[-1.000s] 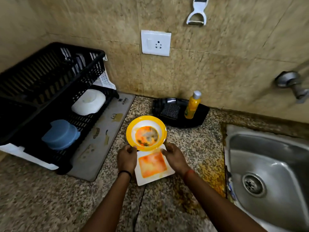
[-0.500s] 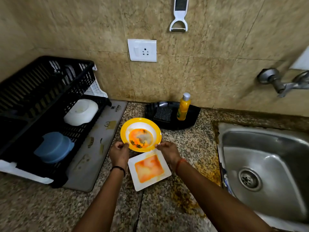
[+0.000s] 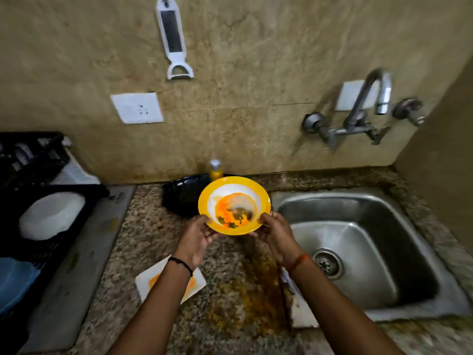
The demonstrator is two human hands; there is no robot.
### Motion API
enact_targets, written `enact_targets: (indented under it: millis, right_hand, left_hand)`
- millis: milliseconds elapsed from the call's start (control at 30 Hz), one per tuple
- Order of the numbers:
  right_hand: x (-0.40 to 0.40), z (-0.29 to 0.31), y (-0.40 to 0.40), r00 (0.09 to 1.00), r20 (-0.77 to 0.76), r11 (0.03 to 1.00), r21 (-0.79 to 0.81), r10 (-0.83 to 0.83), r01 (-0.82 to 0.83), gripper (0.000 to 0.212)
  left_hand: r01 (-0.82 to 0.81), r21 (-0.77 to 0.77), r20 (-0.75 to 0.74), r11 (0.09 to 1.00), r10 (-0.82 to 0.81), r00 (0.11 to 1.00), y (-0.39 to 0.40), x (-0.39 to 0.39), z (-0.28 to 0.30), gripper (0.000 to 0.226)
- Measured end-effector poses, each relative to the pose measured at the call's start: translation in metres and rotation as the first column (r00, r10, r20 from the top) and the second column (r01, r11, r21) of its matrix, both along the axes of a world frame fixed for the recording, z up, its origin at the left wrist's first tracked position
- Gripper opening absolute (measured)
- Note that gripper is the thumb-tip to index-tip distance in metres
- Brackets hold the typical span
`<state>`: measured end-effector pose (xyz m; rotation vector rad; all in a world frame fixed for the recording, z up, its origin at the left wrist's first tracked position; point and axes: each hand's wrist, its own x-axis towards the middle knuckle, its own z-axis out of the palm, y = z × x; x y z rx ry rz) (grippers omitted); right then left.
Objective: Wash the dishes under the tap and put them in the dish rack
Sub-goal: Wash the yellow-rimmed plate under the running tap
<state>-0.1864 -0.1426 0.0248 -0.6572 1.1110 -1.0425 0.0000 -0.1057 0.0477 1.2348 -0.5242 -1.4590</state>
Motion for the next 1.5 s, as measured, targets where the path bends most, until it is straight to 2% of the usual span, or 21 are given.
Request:
enact_targets:
  millis: [100, 233, 333, 433, 533, 633, 700, 767, 833, 900, 967, 1033, 1100, 1167, 1233, 1267, 1333, 1400, 1433, 1500]
  right_hand:
    - [-0.063, 0.013, 0.002, 0.997, -0.025, 0.996, -0.05, -0.073, 0.072, 0.022]
    - [-0.138, 0.022, 0.005, 0.99, -0.018, 0.988, -0.064, -0.139, 0.138, 0.012]
    - [-0.186, 0.024, -0.001, 0.982, -0.05, 0.982, -0.057, -0.184, 0.181, 0.018]
    - [-0.231, 0.024, -0.017, 0.944, -0.201, 0.963, -0.118, -0.261, 0.242, 0.029]
    - [-0.266, 0.033, -0.04, 0.859, -0.359, 0.925, -0.243, -0.365, 0.292, 0.041]
    - [-0.29, 0.054, -0.066, 0.738, -0.57, 0.92, -0.345, -0.361, 0.183, 0.056]
    - [-0.297, 0.07, -0.079, 0.602, -0.72, 0.901, -0.435, -0.345, -0.004, 0.057]
    - [-0.299, 0.082, -0.091, 0.402, -0.833, 0.823, -0.503, -0.38, -0.264, 0.062]
    - [-0.297, 0.093, -0.104, 0.152, -0.896, 0.726, -0.43, -0.418, -0.537, 0.077]
    - [-0.293, 0.102, -0.118, -0.076, -0.891, 0.674, -0.281, -0.449, -0.683, 0.083]
    - [-0.289, 0.109, -0.134, -0.222, -0.85, 0.653, -0.176, -0.479, -0.736, 0.076]
    - [-0.289, 0.111, -0.147, -0.328, -0.811, 0.656, -0.09, -0.485, -0.749, 0.068]
    - [-0.298, 0.11, -0.156, -0.439, -0.78, 0.705, -0.005, -0.446, -0.709, 0.064]
    - [-0.305, 0.108, -0.158, -0.514, -0.77, 0.755, 0.064, -0.38, -0.653, 0.062]
    - [-0.304, 0.103, -0.156, -0.527, -0.79, 0.816, 0.061, -0.313, -0.575, 0.06]
    - [-0.304, 0.101, -0.156, -0.497, -0.829, 0.859, 0.039, -0.258, -0.511, 0.061]
    - [-0.315, 0.096, -0.158, -0.345, -0.937, 0.925, 0.086, -0.052, -0.371, 0.067]
    - [-0.335, 0.084, -0.154, -0.18, -0.965, 0.889, 0.247, 0.19, -0.385, 0.068]
    - [-0.344, 0.079, -0.148, -0.147, -0.96, 0.876, 0.277, 0.238, -0.395, 0.062]
    - [-0.355, 0.066, -0.139, -0.074, -0.985, 0.917, 0.171, 0.155, -0.36, 0.051]
  left_hand:
    - [0.075, 0.047, -0.033, 0.996, -0.073, 0.997, -0.022, -0.056, 0.008, 0.012]
    - [0.18, 0.05, -0.054, 0.982, -0.178, 0.983, -0.043, -0.127, 0.016, 0.012]
    - [0.215, 0.06, -0.071, 0.975, -0.21, 0.975, -0.056, -0.175, 0.021, 0.012]
    - [0.222, 0.074, -0.089, 0.972, -0.216, 0.972, -0.067, -0.215, 0.024, 0.012]
    - [0.21, 0.093, -0.081, 0.973, -0.203, 0.976, -0.074, -0.244, 0.03, 0.019]
    - [0.217, 0.096, -0.091, 0.971, -0.209, 0.974, -0.08, -0.262, 0.036, 0.025]
    - [0.223, 0.084, -0.094, 0.971, -0.215, 0.972, -0.084, -0.269, 0.04, 0.028]
    - [0.21, 0.07, -0.094, 0.975, -0.203, 0.975, -0.089, -0.273, 0.042, 0.032]
    - [0.191, 0.067, -0.083, 0.979, -0.185, 0.979, -0.092, -0.275, 0.044, 0.036]
    - [0.176, 0.066, -0.071, 0.982, -0.171, 0.983, -0.096, -0.275, 0.044, 0.038]
    - [0.163, 0.066, -0.054, 0.984, -0.16, 0.986, -0.099, -0.276, 0.044, 0.038]
    - [0.157, 0.064, -0.041, 0.986, -0.154, 0.987, -0.103, -0.278, 0.044, 0.036]
    - [0.157, 0.067, -0.03, 0.985, -0.155, 0.987, -0.108, -0.28, 0.044, 0.035]
    - [0.163, 0.074, -0.027, 0.984, -0.161, 0.987, -0.112, -0.281, 0.041, 0.033]
    - [0.171, 0.079, -0.027, 0.982, -0.17, 0.985, -0.117, -0.282, 0.038, 0.031]
    - [0.172, 0.082, -0.025, 0.982, -0.171, 0.985, -0.119, -0.282, 0.037, 0.03]
    - [0.172, 0.084, -0.021, 0.981, -0.171, 0.985, -0.122, -0.28, 0.034, 0.028]
    - [0.173, 0.084, -0.013, 0.981, -0.173, 0.985, -0.124, -0.277, 0.031, 0.028]
    - [0.182, 0.085, -0.003, 0.98, -0.183, 0.983, -0.125, -0.276, 0.03, 0.029]
    - [0.189, 0.087, 0.003, 0.978, -0.19, 0.982, -0.127, -0.276, 0.027, 0.03]
